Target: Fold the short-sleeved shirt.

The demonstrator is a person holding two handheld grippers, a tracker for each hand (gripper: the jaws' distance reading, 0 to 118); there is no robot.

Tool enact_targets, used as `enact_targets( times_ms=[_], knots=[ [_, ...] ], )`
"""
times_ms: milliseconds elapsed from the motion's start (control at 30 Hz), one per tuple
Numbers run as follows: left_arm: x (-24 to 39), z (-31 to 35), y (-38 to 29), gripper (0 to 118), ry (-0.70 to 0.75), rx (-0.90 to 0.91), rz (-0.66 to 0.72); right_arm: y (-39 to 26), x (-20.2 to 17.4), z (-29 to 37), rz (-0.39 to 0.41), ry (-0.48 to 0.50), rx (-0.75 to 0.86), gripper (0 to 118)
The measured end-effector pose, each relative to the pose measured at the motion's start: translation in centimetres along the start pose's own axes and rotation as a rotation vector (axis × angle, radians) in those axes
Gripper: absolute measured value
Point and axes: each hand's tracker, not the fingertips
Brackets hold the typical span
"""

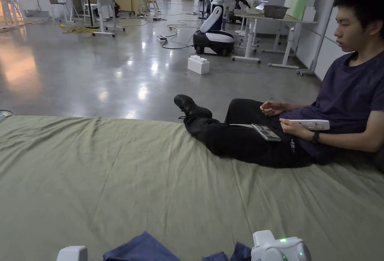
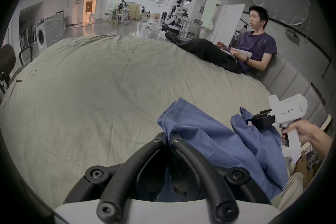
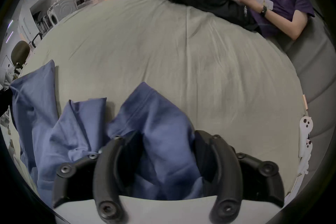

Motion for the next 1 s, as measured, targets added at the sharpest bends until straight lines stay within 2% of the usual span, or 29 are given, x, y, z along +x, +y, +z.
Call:
enact_targets(
  times_ms=[33,67,100,133,167,233,367,733,1000],
  knots=[
    [-0.1,0.3,-0.1,4,0.004,0.004,0.002,0.0,-0.2,0.6,0.009,-0.032,0.016,11],
    [0.0,0.5,0.0,4,0.008,0.006,0.004,0.0,-0.3,0.9,0.027,0.007,0.022,3],
    [0.0,0.7,0.0,4,0.009,0.010,0.003,-0.1,-0.5,1.2,0.026,0.045,0.042,3],
    [-0.1,1.0,0.0,4,0.014,0.018,0.000,-0.2,-0.6,1.5,0.025,0.041,0.045,3],
    [-0.2,1.2,0.2,4,0.016,0.022,0.001,-0.4,-1.4,2.2,0.056,-0.025,0.063,3],
    [-0.3,1.7,0.5,4,0.012,0.028,0.008,-0.7,-1.5,3.3,0.085,-0.082,0.102,3],
    [-0.4,3.9,1.9,4,0.003,0.077,0.013,-0.8,-0.6,7.4,-0.003,-0.091,0.227,3],
    [-1.3,13.2,8.7,4,0.043,0.278,-0.048,0.4,2.5,23.5,-0.039,-0.197,0.588,3],
    [-4.2,20.6,14.8,4,0.108,0.426,-0.019,2.7,3.7,32.9,-0.034,-0.252,0.759,3]
  ],
)
